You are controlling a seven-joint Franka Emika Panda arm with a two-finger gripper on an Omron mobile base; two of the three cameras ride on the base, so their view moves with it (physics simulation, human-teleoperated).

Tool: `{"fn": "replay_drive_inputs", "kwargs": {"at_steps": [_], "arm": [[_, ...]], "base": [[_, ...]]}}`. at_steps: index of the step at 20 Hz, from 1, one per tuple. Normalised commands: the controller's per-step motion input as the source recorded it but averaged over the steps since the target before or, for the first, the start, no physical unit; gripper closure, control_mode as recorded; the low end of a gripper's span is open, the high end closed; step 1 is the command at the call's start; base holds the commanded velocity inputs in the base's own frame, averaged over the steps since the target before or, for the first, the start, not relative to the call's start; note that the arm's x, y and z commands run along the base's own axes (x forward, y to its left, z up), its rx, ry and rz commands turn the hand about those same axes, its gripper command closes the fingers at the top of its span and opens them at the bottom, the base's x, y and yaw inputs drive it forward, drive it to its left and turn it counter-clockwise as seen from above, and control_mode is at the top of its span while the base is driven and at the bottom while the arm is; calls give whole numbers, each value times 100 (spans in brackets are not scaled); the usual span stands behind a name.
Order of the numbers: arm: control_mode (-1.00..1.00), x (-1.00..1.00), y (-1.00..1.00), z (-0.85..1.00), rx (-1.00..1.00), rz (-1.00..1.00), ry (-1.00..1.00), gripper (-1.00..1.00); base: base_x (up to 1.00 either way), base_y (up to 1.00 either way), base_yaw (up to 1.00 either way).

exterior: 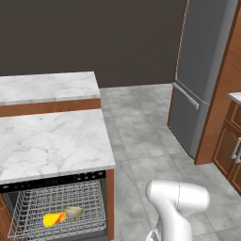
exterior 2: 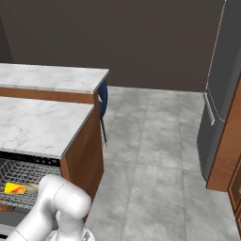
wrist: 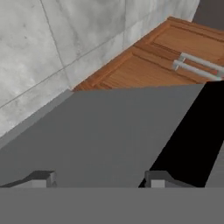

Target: Pick up the cup and bowl from the counter, place them in the dishwasher, and close the dishwasher door.

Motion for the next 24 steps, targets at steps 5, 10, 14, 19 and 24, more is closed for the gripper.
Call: {"fn": "replay_drive_inputs", "kwargs": {"at_steps": [5,10,14,19,24], "arm": [[-100,49,-36,-43,-6,22,-29,-100],[-100,67,-47,-38,-1,24,-26,-100],[-100,87,-63,-30,10,25,-23,-100],[-100,100,-73,-8,26,26,-17,-100],[-100,100,-90,0,45,25,-14,-100]], "base": [[0,0,0],[0,0,0],[0,0,0],[0,0,0],[0,0,0]]}}
